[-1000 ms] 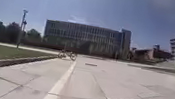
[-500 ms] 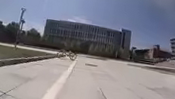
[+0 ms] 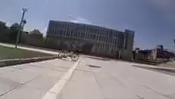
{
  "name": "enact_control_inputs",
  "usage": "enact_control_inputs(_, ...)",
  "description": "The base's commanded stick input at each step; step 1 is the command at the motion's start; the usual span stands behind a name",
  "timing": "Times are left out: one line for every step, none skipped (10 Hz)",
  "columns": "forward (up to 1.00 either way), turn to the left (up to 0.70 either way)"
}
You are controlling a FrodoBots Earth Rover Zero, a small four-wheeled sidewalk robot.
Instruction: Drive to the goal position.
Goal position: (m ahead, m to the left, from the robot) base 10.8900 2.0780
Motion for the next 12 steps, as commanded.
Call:
enact_control_inputs(0.70,-0.01)
enact_control_inputs(0.70,-0.01)
enact_control_inputs(0.70,-0.01)
enact_control_inputs(0.70,-0.01)
enact_control_inputs(0.70,-0.01)
enact_control_inputs(0.70,-0.01)
enact_control_inputs(0.70,-0.01)
enact_control_inputs(0.70,-0.01)
enact_control_inputs(0.70,-0.01)
enact_control_inputs(0.70,-0.01)
enact_control_inputs(0.70,-0.01)
enact_control_inputs(0.70,-0.01)
